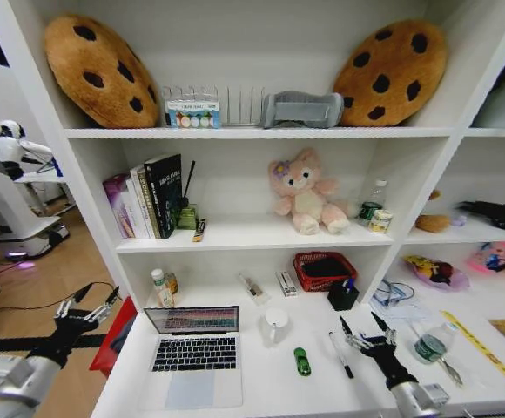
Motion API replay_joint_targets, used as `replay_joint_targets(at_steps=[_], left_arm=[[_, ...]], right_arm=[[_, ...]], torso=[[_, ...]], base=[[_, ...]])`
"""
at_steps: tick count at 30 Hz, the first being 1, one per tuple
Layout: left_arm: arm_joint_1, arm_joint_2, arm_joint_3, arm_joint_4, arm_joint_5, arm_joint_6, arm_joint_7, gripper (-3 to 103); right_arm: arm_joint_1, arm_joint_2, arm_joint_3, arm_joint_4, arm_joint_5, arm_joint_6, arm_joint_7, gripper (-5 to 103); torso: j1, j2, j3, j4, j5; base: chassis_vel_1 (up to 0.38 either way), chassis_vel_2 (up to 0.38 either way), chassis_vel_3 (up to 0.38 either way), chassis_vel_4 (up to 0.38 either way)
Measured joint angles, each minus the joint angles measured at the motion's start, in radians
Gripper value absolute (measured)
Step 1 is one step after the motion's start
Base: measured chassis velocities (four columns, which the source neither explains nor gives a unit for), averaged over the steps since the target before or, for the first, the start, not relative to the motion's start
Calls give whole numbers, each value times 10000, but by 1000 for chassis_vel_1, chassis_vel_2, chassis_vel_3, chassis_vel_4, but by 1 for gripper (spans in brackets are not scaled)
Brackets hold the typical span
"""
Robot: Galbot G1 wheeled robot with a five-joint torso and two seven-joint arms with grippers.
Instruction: Organize the objects on the table.
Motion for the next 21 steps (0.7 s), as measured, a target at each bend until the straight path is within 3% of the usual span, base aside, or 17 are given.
replay_joint_targets(at_steps=[2, 3, 5, 8, 9, 11, 12, 13, 16, 21], left_arm=[[7, 1170, 171, 0, -78, 209, -28, 43], [7, 1170, 171, 0, -78, 209, -28, 43], [-91, 2013, 312, 48, -334, 404, -90, 39], [-357, 3264, 655, 263, -812, 643, -183, 22], [-357, 3264, 655, 263, -812, 643, -183, 22], [-429, 3943, 819, 404, -1038, 724, -193, 16], [-432, 4446, 914, 493, -1207, 771, -194, 6], [-432, 4446, 914, 493, -1207, 771, -194, 6], [-353, 5390, 1226, 579, -1456, 826, -194, 1], [-159, 6037, 1499, 542, -1470, 839, -187, 0]], right_arm=[[-2, 81, -49, -131, -17, 65, 0, 100], [-2, 81, -49, -131, -17, 65, 0, 100], [-15, 162, -65, -224, -43, 113, 1, 100], [19, 258, -74, -334, -47, 155, 11, 100], [19, 258, -74, -334, -47, 155, 11, 100], [35, 280, -73, -342, -43, 157, 27, 100], [39, 310, -63, -342, -40, 157, 48, 100], [39, 310, -63, -342, -40, 157, 48, 100], [12, 457, -49, -336, -57, 161, 73, 100], [-20, 693, -70, -350, -140, 182, 100, 100]], torso=[[1, 0, 1, -4, -2], [1, 0, 1, -4, -2], [4, -1, 1, -6, 0], [8, -1, 2, -8, -1], [8, -1, 2, -8, -1], [8, -1, 2, -5, -2], [7, -2, 2, -5, -1], [7, -2, 2, -5, -1], [8, -1, 2, -5, -1], [7, -1, 2, -4, 0]], base=[[0, 0, 0, 0], [0, 0, 0, 0], [0, 0, 0, 0], [0, 0, 0, 0], [0, 0, 0, 0], [0, 0, 0, 0], [0, 0, 0, 0], [0, 0, 0, 0], [0, 0, 0, 0], [0, 0, 0, 0]])
